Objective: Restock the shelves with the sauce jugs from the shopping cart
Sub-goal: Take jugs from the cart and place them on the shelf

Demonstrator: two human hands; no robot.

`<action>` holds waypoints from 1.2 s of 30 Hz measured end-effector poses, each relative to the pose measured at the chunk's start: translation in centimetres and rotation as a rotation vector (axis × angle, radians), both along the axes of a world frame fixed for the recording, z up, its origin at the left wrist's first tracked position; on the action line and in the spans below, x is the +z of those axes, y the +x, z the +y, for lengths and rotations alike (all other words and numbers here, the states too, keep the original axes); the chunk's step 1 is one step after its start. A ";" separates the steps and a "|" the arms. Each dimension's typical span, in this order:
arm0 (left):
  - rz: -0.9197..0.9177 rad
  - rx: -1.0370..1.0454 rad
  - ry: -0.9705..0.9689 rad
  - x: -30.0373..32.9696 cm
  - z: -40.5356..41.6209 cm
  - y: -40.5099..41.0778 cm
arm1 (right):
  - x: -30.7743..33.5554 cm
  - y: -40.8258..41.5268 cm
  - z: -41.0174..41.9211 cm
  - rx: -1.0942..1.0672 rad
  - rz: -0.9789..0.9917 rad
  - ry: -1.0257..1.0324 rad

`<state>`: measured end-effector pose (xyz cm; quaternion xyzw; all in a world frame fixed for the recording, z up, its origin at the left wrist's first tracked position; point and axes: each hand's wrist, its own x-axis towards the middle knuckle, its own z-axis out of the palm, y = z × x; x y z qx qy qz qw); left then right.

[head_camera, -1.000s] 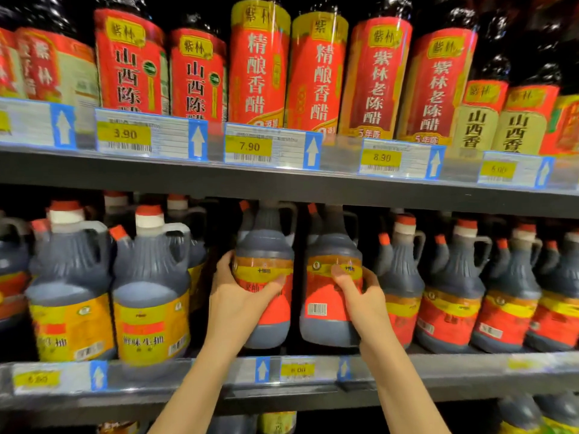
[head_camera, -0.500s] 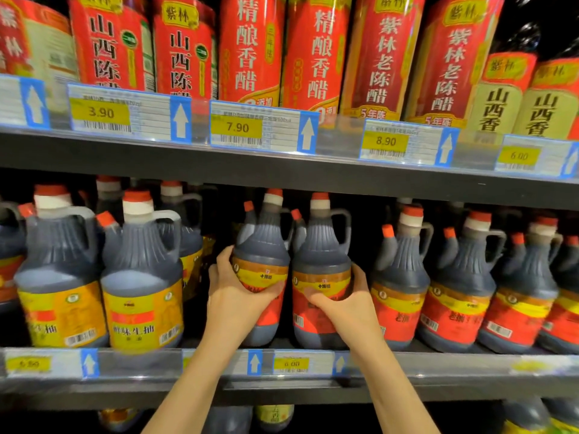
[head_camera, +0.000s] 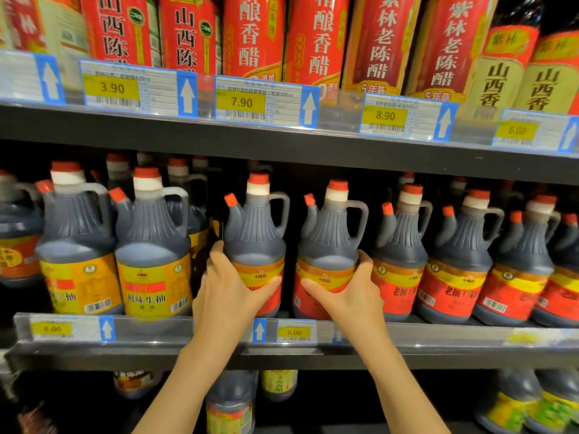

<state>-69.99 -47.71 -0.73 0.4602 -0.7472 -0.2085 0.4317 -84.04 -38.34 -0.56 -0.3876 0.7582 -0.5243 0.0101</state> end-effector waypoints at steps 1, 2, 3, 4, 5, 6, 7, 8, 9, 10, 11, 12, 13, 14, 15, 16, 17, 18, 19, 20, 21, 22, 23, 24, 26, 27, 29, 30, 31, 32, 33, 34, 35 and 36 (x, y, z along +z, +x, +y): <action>-0.006 0.007 -0.009 0.0 0.0 -0.1 | 0.0 0.0 0.0 -0.008 0.012 0.006; -0.012 0.012 -0.015 0.0 0.0 -0.3 | 0.0 0.1 -0.1 -0.013 0.023 0.009; -0.017 0.017 -0.019 -0.1 0.0 -0.4 | 0.0 0.1 -0.2 -0.017 0.033 0.012; -0.021 0.022 -0.022 -0.1 -0.1 -0.5 | 0.0 0.1 -0.2 -0.018 0.045 0.014; -0.022 0.026 -0.028 -0.1 -0.2 -0.6 | 0.0 0.1 -0.3 -0.018 0.053 0.016; -0.023 0.028 -0.033 -0.2 -0.4 -0.7 | 0.1 0.1 -0.5 -0.018 0.059 0.018; -0.023 0.030 -0.034 -0.2 -0.5 -0.9 | 0.1 0.1 -0.6 -0.019 0.063 0.021; -0.024 0.033 -0.035 -0.1 -0.6 -1.0 | 0.1 0.0 -0.8 -0.022 0.069 0.026; -0.027 0.034 -0.036 -0.1 -0.7 -1.1 | 0.1 -0.1 -1.0 -0.027 0.075 0.035; -0.031 0.034 -0.040 -0.1 -0.8 -1.2 | 0.1 -0.1 -1.1 -0.031 0.085 0.045; -0.036 0.035 -0.048 -0.2 -0.9 -1.3 | 0.0 -0.2 -1.3 -0.035 0.093 0.052; -0.042 0.036 -0.057 -0.2 -0.9 -1.3 | 0.0 -0.2 -1.3 -0.037 0.098 0.055; -0.048 0.038 -0.063 -0.3 -0.9 -1.3 | -0.1 -0.3 -1.4 -0.039 0.100 0.057; -0.055 0.040 -0.065 -0.4 -0.9 -1.3 | -0.1 -0.3 -1.4 -0.040 0.105 0.057; -0.063 0.041 -0.065 -0.4 -0.8 -1.3 | -0.2 -0.3 -1.4 -0.040 0.111 0.057; -0.072 0.041 -0.067 -0.4 -0.7 -1.3 | -0.1 -0.2 -1.3 -0.039 0.117 0.058; -0.083 0.041 -0.073 -0.4 -0.6 -1.3 | -0.1 -0.2 -1.2 -0.040 0.126 0.066; -0.101 0.041 -0.080 -0.4 -0.5 -1.2 | 0.0 -0.2 -1.1 -0.043 0.142 0.081; -0.125 0.043 -0.088 -0.3 -0.3 -1.1 | 0.1 -0.2 -0.9 -0.043 0.163 0.104; -0.154 0.049 -0.096 -0.2 -0.1 -0.9 | 0.1 -0.2 -0.6 -0.041 0.193 0.129; -0.189 0.058 -0.110 -0.2 0.1 -0.6 | 0.1 -0.2 -0.2 -0.042 0.226 0.153; -0.226 0.069 -0.137 -0.2 0.3 -0.3 | 0.1 -0.2 0.3 -0.048 0.263 0.176; -0.258 0.077 -0.174 -0.2 0.6 0.2 | 0.0 -0.2 0.8 -0.056 0.304 0.198; -0.284 0.084 -0.216 -0.3 0.9 0.6 | -0.1 -0.1 1.3 -0.066 0.347 0.222; -0.337 0.095 -0.287 -0.4 1.9 1.6 | -0.2 0.1 2.5 -0.081 0.434 0.257; -0.364 0.097 -0.317 -0.3 2.4 2.2 | -0.2 0.3 3.2 -0.085 0.485 0.268; -0.425 0.095 -0.367 -0.2 3.3 3.3 | -0.1 0.9 4.4 -0.095 0.597 0.296; -0.460 0.091 -0.402 -0.1 3.7 3.9 | 0.2 1.2 5.0 -0.101 0.643 0.312; -0.501 0.087 -0.438 -0.1 4.2 4.6 | 0.4 1.6 5.5 -0.101 0.676 0.324; -0.529 0.104 -0.484 0.0 4.6 5.3 | 0.8 2.1 5.9 -0.091 0.704 0.321; -0.551 0.133 -0.524 0.0 5.0 6.2 | 1.0 2.7 6.2 -0.073 0.741 0.324; -0.573 0.163 -0.548 0.0 5.5 7.2 | 1.1 3.4 6.4 -0.054 0.788 0.342; -0.597 0.183 -0.555 0.2 6.0 8.2 | 1.1 4.1 6.4 -0.051 0.832 0.332; -0.619 0.193 -0.552 0.3 6.4 9.3 | 1.2 5.0 6.4 -0.036 0.869 0.301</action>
